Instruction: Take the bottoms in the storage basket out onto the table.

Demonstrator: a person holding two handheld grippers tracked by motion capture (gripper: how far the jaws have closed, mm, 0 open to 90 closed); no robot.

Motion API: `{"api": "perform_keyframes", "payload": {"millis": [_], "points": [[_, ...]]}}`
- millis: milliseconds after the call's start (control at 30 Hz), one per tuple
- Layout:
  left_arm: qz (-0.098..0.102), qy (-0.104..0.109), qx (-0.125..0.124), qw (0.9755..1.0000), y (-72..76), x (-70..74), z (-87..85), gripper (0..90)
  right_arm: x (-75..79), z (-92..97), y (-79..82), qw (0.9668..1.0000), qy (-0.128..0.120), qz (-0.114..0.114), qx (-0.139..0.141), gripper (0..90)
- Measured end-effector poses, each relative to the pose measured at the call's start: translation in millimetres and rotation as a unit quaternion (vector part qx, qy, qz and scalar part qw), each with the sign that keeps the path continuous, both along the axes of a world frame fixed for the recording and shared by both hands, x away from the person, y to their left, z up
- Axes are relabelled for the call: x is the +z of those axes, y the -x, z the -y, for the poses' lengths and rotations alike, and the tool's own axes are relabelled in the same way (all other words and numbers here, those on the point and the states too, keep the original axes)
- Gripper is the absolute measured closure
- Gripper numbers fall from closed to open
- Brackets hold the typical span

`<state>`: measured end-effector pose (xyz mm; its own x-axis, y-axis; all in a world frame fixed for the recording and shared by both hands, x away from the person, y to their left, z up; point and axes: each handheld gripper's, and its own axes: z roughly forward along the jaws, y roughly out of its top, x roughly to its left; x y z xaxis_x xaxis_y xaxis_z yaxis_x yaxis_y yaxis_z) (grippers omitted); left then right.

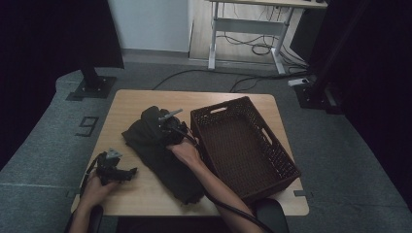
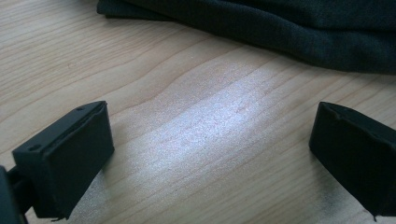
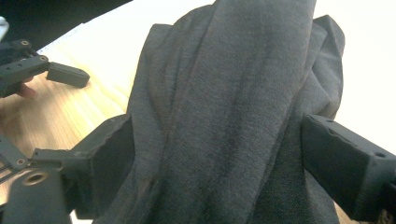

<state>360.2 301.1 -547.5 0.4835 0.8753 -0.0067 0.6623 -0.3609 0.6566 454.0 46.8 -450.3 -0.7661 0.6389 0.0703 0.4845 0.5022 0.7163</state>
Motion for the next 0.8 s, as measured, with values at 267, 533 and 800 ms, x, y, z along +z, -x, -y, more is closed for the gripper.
{"api": "perform_keyframes", "payload": {"millis": [267,533,800], "points": [[0.000,0.000,0.000,1.0000,0.0,-0.1,0.0,0.0,13.2,3.7,4.6,0.9999,-0.006,0.008,0.014,7.1],[0.000,0.000,0.000,1.0000,0.0,-0.1,0.1,0.0,23.9,12.0,11.3,0.9998,-0.006,0.008,0.019,7.8],[0.001,0.000,0.000,1.0000,0.0,-0.1,0.1,0.0,33.1,21.4,19.1,0.9994,-0.014,0.015,0.029,10.0]]}}
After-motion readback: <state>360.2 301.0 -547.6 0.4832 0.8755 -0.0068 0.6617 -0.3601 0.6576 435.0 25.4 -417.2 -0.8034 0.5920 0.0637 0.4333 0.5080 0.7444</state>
